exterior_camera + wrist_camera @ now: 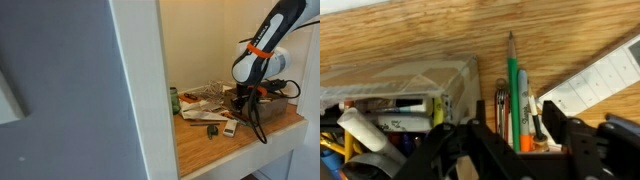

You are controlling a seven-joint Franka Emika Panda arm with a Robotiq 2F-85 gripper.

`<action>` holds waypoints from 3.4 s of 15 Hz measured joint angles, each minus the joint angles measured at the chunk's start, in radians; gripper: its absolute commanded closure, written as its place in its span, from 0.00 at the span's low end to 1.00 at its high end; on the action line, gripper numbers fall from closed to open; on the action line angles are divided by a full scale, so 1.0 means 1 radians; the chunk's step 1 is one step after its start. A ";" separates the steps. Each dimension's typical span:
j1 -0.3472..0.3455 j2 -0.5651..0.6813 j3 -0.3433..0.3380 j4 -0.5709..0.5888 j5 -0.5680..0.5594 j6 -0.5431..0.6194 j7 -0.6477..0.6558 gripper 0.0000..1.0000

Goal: Push the cardboard box and a little to the right, pick up the red object from the table and put it in the cardboard box, pull the cardboard box a little to the left

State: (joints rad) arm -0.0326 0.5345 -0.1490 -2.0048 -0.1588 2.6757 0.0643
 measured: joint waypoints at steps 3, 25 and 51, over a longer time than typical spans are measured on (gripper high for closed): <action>-0.004 0.014 -0.002 0.029 0.000 0.006 -0.015 0.54; 0.020 0.113 -0.056 0.127 -0.078 0.003 0.001 0.50; -0.024 0.162 -0.009 0.179 -0.019 -0.006 -0.009 0.37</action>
State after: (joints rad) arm -0.0563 0.6962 -0.1580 -1.8255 -0.1778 2.6695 0.0551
